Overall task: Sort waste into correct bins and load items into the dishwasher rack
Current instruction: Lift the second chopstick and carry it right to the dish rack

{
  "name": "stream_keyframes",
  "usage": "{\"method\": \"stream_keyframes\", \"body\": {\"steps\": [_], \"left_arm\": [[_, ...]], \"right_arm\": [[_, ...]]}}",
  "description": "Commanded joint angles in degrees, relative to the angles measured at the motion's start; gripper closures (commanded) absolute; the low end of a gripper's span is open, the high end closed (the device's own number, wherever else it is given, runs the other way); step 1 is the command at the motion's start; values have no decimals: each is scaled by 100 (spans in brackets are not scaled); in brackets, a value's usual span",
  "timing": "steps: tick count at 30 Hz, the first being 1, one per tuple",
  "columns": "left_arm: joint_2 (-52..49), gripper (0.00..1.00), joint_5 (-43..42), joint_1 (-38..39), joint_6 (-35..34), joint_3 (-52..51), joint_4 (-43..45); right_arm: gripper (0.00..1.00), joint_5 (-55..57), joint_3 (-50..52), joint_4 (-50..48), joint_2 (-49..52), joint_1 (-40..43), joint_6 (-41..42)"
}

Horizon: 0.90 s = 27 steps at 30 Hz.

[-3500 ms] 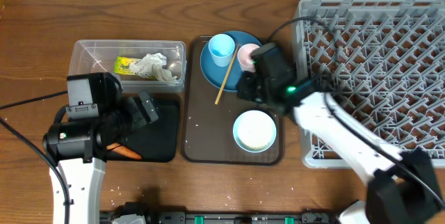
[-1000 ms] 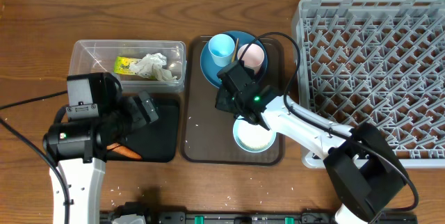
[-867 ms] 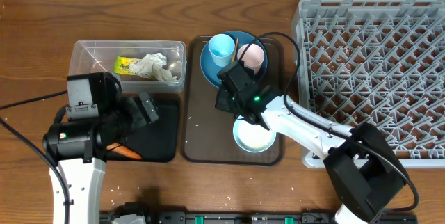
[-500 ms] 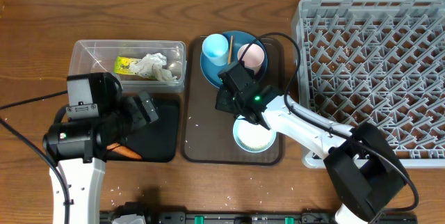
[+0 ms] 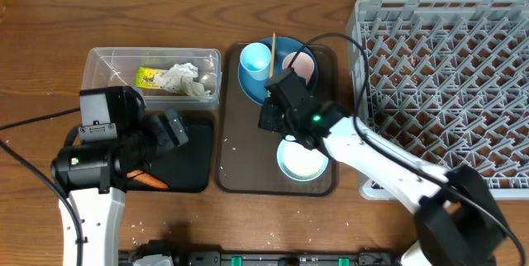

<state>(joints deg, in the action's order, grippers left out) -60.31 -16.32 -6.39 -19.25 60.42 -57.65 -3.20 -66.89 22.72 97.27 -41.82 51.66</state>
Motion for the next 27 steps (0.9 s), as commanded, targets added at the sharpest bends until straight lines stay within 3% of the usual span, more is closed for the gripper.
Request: {"method": "stream_keyframes", "body": {"steps": [1,6,15,21,27], "left_arm": [[39,2,37,-28,37,105,-7],[39,2,37,-28,37,105,-7],[39,2,37,-28,37,105,-7],[39,2,37,-28,37,105,-7],[39,2,37,-28,37,105,-7]], "right_arm": [[99,46,-50,105,-409,20,-402],[99,393,-50,507,-870,87,-1250],[99,1156,-50,2135,-1700,940,-2406],[99,1849,-48,3182,-1742,1615,-3206],[99,1843,-48,3475,-1742,1996,-3600]]}}
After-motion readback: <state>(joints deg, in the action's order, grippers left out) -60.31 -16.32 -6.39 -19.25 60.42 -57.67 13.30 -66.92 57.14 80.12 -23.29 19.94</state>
